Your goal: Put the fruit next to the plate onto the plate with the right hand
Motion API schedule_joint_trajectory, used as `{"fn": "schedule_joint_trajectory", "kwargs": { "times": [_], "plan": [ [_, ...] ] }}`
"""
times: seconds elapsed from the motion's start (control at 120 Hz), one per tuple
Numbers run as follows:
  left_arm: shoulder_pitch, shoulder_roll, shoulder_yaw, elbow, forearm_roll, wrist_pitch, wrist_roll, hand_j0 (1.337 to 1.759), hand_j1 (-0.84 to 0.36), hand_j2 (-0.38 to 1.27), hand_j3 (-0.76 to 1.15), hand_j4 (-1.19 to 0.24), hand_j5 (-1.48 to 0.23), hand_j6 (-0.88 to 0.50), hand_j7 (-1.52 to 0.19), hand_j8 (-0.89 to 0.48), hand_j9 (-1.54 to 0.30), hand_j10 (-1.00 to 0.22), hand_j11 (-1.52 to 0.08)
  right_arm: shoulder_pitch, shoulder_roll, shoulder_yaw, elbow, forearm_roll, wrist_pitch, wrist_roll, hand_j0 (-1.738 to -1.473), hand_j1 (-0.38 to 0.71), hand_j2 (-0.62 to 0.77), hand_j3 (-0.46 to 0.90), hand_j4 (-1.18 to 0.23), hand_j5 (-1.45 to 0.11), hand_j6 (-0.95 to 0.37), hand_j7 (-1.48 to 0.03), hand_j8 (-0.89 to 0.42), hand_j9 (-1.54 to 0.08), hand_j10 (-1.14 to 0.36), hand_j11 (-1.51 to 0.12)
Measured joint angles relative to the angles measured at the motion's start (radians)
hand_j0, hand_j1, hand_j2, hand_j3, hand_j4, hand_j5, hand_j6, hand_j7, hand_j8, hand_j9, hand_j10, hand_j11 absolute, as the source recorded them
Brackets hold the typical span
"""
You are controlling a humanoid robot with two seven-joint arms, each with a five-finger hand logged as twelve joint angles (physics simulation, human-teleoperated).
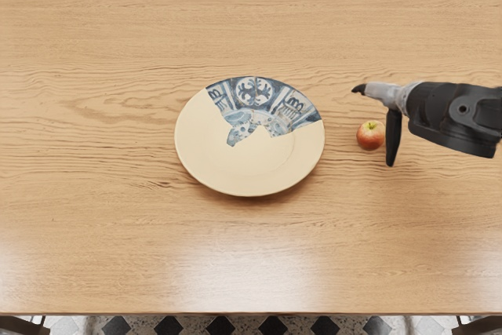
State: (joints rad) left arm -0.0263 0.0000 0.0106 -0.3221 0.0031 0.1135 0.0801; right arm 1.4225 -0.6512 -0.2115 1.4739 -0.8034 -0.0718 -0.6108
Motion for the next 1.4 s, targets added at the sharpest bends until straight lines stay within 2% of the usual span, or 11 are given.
{"fn": "schedule_joint_trajectory", "kwargs": {
  "times": [0.375,0.542,0.833,1.4],
  "plan": [
    [-0.001,0.000,0.000,0.000,0.000,0.000,0.000,1.658,0.35,0.00,0.00,0.00,0.00,0.00,0.00,0.00,0.00,0.00,0.00,-0.041,0.035,-0.024,-0.032,-0.039,-0.099,0.000,-1.658,-0.08,-0.04,0.00,-0.23,-0.29,-0.23,-0.29,-0.23,-0.29,-0.23,-0.29],
    [0.000,0.000,0.000,0.000,0.000,0.000,0.000,1.658,0.35,0.00,0.00,0.00,0.00,0.00,0.00,0.00,0.00,0.00,0.00,-0.053,0.049,-0.029,-0.047,-0.053,-0.131,0.000,-1.658,-0.02,-0.05,0.00,-0.28,-0.36,-0.28,-0.36,-0.28,-0.36,-0.28,-0.36],
    [-0.001,0.000,0.000,0.000,0.000,0.000,0.000,1.658,0.35,0.00,0.00,0.00,0.00,0.00,0.00,0.00,0.00,0.00,0.00,-0.051,0.071,-0.060,-0.067,-0.071,-0.139,0.000,-1.658,0.01,-0.06,0.00,-0.31,-0.40,-0.31,-0.40,-0.31,-0.40,-0.31,-0.40],
    [0.000,0.000,0.000,0.000,0.000,0.000,0.000,1.658,0.35,0.00,0.00,0.00,0.00,0.00,0.00,0.00,0.00,0.00,0.00,-0.085,0.147,-0.105,-0.131,-0.107,-0.222,0.000,-1.658,0.01,-0.06,0.00,-0.31,-0.39,-0.31,-0.39,-0.31,-0.39,-0.31,-0.39]
  ]
}}
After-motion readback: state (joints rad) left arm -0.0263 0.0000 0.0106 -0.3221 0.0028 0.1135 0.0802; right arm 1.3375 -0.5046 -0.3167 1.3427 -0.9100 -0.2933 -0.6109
